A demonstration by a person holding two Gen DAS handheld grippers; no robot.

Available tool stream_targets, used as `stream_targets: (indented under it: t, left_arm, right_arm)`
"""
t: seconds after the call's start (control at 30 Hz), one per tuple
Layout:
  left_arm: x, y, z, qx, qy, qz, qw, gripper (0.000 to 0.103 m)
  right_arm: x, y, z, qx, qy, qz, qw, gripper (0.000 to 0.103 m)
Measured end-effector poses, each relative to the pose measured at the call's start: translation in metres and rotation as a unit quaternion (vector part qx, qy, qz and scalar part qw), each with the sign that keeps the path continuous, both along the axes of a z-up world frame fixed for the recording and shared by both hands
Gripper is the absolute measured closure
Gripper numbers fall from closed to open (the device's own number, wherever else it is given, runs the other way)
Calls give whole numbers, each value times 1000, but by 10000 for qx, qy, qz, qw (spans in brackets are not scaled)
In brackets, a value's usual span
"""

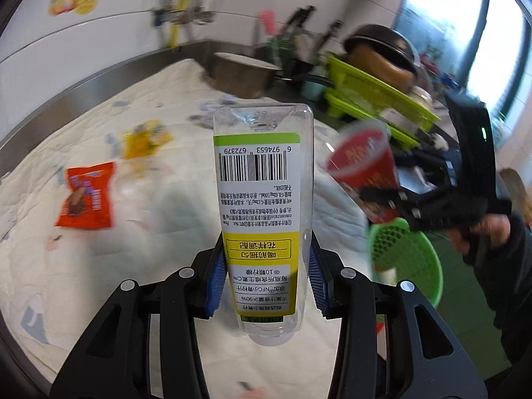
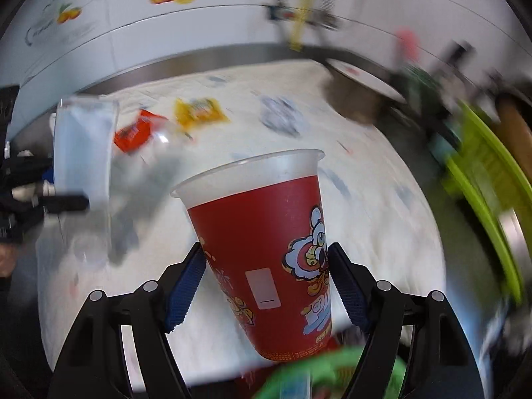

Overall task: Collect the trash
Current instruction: 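Drop the red cup into the basket with the right tool while the left tool drops the bottle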

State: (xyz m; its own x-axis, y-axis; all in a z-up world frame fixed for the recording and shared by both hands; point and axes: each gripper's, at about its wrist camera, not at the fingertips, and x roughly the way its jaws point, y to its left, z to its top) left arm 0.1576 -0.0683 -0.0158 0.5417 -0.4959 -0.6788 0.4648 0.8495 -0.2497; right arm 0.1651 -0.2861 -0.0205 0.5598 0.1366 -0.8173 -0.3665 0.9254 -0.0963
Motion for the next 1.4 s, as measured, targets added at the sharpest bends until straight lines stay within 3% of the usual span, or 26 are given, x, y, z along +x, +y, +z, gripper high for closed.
stream_targets:
  t: [0.13, 0.23, 0.37, 0.57, 0.63, 0.87, 1.07, 1.27, 1.4]
  left_arm:
    - [-19, -41, 6, -130, -51, -487, 9987, 60]
    - [-30, -74, 6, -196, -23, -824, 9964, 60]
    - [-44, -124, -3, -129, 98, -1252, 9920, 60]
    - [-56, -189, -16, 24, 286, -1725, 9846, 60]
    - [-58, -206, -21, 96, 332, -1840, 9823, 60]
    - [-61, -261, -45, 346, 554, -2173, 9739, 60]
    - [-61, -300, -86, 738, 924, -2301, 9659, 60]
    - [-55, -319, -114, 1273, 1078, -2290, 9590, 60]
    - [-54, -324, -124, 1398, 1153, -2303, 9561, 58]
  right_arm:
    - [-54, -55, -26, -127, 291, -751, 9967, 31]
    - [-94, -99, -62, -115, 664, -1406, 9878, 31]
    - [-126, -132, -95, 169, 965, -1860, 9777, 31]
    - [-153, -152, -122, 408, 1005, -2221, 9690, 28]
    - [-157, -158, -124, 545, 999, -2261, 9674, 22]
    - [-183, -168, -114, 612, 728, -2347, 9674, 22]
    - [-208, -180, -96, 560, 384, -2355, 9695, 18]
    - [-226, -185, -82, 672, 186, -2376, 9689, 18]
    - [-232, -183, -78, 714, 108, -2373, 9687, 18]
